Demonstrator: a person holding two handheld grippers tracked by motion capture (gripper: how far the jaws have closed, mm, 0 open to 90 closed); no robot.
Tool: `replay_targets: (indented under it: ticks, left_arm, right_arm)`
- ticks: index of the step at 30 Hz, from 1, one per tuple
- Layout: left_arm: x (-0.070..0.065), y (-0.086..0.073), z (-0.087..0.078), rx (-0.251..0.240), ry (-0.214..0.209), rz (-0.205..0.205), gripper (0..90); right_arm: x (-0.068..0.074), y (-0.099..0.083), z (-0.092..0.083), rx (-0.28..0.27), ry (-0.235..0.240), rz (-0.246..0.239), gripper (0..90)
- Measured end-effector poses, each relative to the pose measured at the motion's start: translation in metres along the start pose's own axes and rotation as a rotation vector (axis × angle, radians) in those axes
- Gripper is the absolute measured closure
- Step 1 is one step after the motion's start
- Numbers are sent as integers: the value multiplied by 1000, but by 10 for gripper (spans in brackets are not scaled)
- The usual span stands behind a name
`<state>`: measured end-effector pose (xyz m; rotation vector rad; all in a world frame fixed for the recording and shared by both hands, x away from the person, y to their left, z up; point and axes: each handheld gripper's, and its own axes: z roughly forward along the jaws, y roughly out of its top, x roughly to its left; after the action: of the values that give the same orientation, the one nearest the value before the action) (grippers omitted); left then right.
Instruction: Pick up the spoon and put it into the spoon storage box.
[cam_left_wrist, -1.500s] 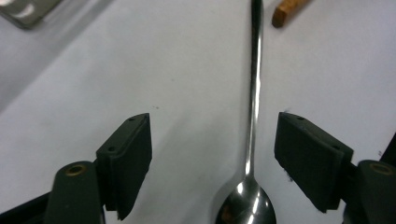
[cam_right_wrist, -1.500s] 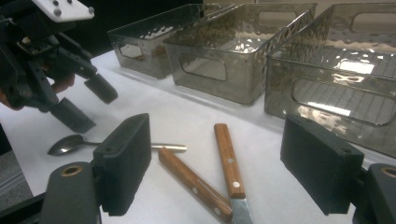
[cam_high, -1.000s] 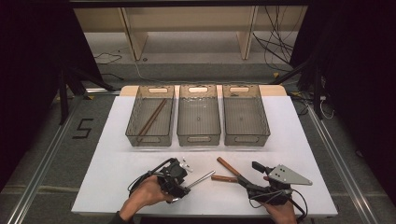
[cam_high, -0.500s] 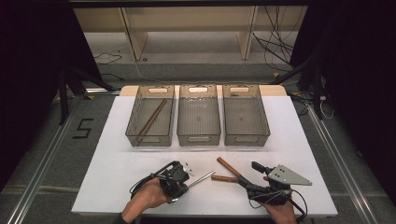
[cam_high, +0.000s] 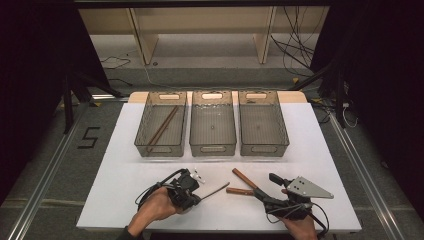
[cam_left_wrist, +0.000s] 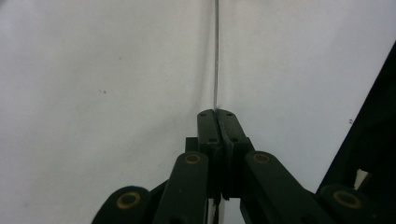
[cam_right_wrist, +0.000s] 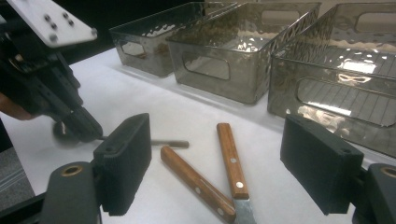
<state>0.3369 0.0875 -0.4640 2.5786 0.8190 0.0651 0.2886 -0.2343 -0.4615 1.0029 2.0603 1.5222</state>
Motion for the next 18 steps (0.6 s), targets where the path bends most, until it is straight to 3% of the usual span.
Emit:
replay_targets:
  ticks: [3,12,18]
  left_arm:
    - [5,-2,1,-13,-30,-18,893]
    - [2,-1,0,-3,-9,5,894]
    - [5,-2,1,-16,-31,-10,894]
  right_arm:
    - [0,0,0,4,1,1,254]
    - [0,0,0,4,0,-1,254]
    - [0,0,0,2,0,-2,254]
